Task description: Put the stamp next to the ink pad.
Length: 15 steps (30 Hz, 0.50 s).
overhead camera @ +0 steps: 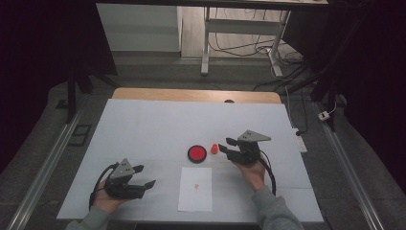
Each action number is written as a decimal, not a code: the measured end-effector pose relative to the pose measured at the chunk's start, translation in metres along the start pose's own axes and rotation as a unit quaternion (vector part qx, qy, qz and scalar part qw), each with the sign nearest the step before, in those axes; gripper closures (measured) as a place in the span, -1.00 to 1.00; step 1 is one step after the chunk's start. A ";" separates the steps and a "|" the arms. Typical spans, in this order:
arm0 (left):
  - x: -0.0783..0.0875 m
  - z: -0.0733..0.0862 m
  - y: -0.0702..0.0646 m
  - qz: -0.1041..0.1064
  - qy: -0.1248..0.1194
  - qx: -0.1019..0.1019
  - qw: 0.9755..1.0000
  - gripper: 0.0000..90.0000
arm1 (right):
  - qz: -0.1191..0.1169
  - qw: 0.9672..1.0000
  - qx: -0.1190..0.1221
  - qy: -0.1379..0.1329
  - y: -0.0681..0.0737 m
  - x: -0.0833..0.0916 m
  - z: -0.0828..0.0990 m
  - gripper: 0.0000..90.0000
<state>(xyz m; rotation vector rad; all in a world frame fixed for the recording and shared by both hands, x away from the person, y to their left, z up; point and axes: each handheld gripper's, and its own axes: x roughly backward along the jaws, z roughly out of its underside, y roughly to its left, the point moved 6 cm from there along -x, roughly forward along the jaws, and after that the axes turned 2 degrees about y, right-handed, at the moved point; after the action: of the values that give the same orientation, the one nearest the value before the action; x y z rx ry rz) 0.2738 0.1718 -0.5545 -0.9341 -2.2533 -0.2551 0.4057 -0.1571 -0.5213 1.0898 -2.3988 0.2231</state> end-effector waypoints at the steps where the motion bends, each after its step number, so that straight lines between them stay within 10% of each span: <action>1: 0.000 0.000 0.000 0.000 0.000 0.001 1.000 -0.39 | 0.000 1.000 0.002 0.002 0.000 0.004 0.002 0.17; 15: 0.002 0.003 0.004 -0.002 0.000 0.010 1.000 -0.39 | 0.003 1.000 0.011 0.029 -0.006 0.066 0.049 0.18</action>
<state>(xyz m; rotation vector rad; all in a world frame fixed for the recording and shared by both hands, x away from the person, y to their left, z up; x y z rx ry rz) 0.2742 0.1772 -0.5556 -0.9199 -2.2539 -0.2326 0.3549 -0.2212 -0.5310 1.0721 -2.3530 0.2793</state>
